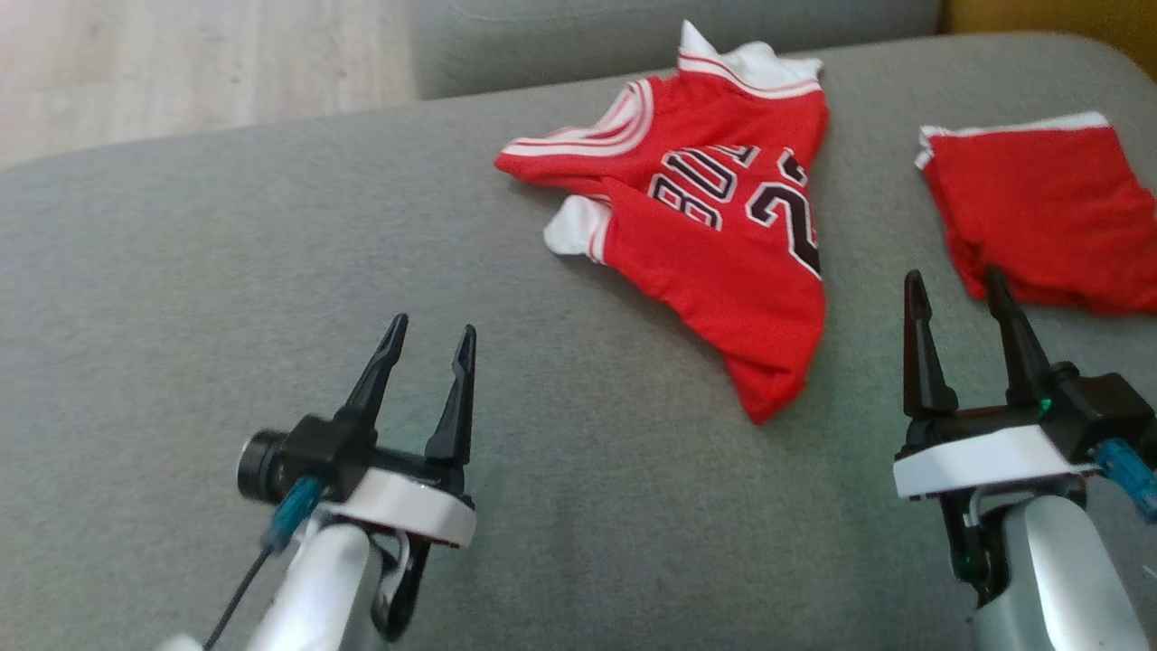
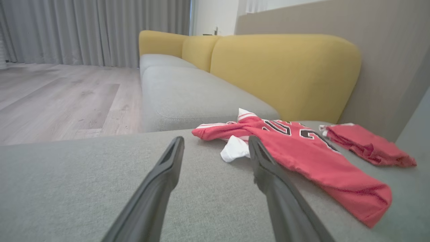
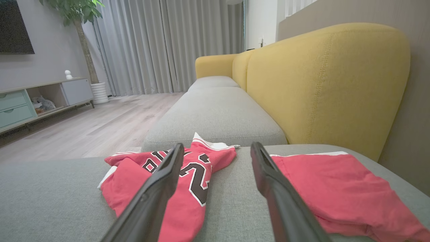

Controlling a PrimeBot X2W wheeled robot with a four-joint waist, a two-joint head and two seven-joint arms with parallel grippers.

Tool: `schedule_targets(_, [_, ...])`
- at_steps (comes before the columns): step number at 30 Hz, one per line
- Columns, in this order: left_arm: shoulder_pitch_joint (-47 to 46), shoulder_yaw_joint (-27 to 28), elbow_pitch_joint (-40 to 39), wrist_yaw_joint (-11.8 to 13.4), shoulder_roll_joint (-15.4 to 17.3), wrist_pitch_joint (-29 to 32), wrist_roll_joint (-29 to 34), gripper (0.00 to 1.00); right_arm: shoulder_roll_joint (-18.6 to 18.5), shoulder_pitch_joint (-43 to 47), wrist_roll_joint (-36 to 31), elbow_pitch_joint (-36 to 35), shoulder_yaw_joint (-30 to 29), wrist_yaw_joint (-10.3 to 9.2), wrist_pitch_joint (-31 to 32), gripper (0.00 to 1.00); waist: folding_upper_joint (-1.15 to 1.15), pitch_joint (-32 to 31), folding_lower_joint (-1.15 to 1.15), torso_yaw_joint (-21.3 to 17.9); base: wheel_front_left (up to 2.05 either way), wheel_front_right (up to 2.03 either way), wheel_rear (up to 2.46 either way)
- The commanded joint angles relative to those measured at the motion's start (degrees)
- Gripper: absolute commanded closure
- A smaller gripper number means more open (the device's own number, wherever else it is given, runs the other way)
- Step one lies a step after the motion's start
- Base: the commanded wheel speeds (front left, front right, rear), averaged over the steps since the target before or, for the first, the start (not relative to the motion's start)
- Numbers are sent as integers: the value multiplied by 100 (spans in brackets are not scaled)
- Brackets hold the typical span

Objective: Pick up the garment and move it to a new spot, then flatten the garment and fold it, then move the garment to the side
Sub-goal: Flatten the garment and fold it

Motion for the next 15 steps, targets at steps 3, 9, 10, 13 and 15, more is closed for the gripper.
schedule_targets(3, [-590, -11, 216, -48, 211, 29, 272, 0, -17, -203, 65, -310, 176, 19, 31, 0, 0, 255, 1, -245, 0, 0, 0])
schedule_targets(9, [-1410, -471, 1186, -81, 418, 409, 733, 0, -17, -219, 228, -438, 281, 19, 24, 0, 0, 661, 1, -694, 0, 0, 0])
schedule_targets(10, [-1546, -508, 1314, -87, 437, 414, 758, 0, -17, -235, 257, -451, 285, 19, 11, 0, 0, 735, 1, -771, 0, 0, 0])
schedule_targets(13, [-1956, -594, 1678, -35, 555, 390, 943, 0, -16, -287, 341, -478, 297, 19, -33, 0, 0, 952, 1, -988, 0, 0, 0])
schedule_targets(15, [-2203, -619, 1915, 56, 628, 363, 1057, 0, -16, -314, 396, -482, 306, 19, -66, 0, 0, 1075, 1, -1113, 0, 0, 0])
